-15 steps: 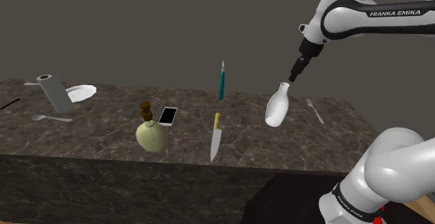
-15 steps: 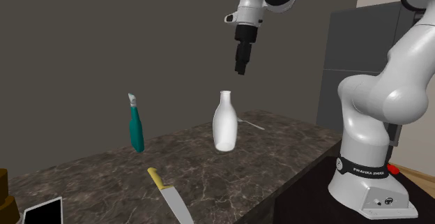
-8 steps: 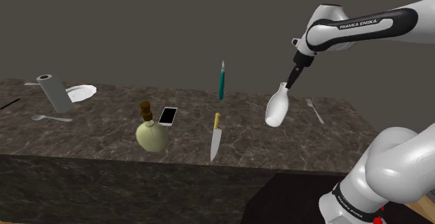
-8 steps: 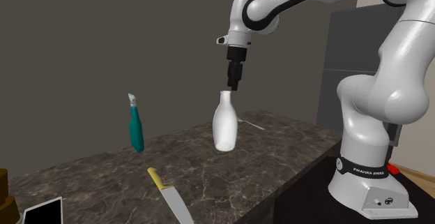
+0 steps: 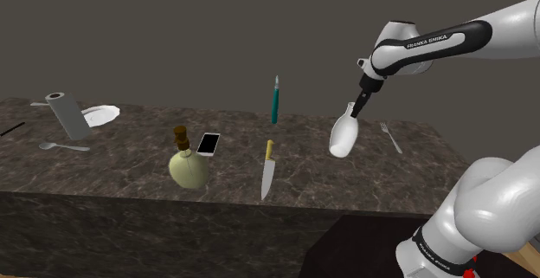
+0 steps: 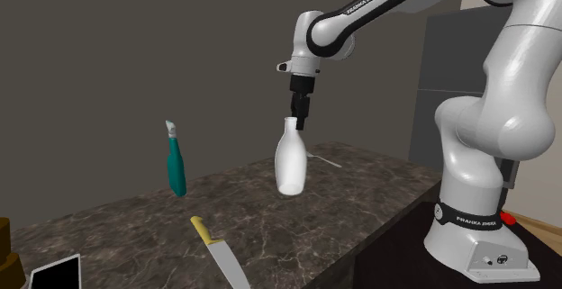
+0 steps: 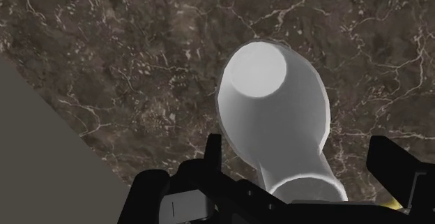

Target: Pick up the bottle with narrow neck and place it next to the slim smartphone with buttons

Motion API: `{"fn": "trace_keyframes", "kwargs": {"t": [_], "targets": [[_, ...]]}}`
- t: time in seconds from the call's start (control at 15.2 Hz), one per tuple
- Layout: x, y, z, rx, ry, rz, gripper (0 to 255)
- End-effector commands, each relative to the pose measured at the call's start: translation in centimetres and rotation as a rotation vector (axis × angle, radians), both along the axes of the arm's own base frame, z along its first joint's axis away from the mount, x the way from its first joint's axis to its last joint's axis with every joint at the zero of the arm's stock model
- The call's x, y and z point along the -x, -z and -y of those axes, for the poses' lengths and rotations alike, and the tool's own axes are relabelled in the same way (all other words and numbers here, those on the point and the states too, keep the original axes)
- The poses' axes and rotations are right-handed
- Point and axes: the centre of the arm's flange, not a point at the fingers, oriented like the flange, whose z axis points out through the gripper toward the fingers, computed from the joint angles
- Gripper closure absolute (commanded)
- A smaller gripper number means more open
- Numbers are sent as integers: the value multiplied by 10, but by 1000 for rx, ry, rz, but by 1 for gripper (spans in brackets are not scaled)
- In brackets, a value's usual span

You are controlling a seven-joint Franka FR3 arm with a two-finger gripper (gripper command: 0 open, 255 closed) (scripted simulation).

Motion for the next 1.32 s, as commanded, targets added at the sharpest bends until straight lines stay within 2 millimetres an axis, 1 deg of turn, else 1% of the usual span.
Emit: {"fn": "trace_keyframes", "kwargs": {"t": [0.0,0.46,0.53,1.12,1.25], "targets": [[-1,7,-1,0,0,1,0],[-1,7,-1,0,0,1,0],[-1,7,-1,0,0,1,255],[-1,7,-1,0,0,1,255],[-1,-4,-1,0,0,1,255]]}}
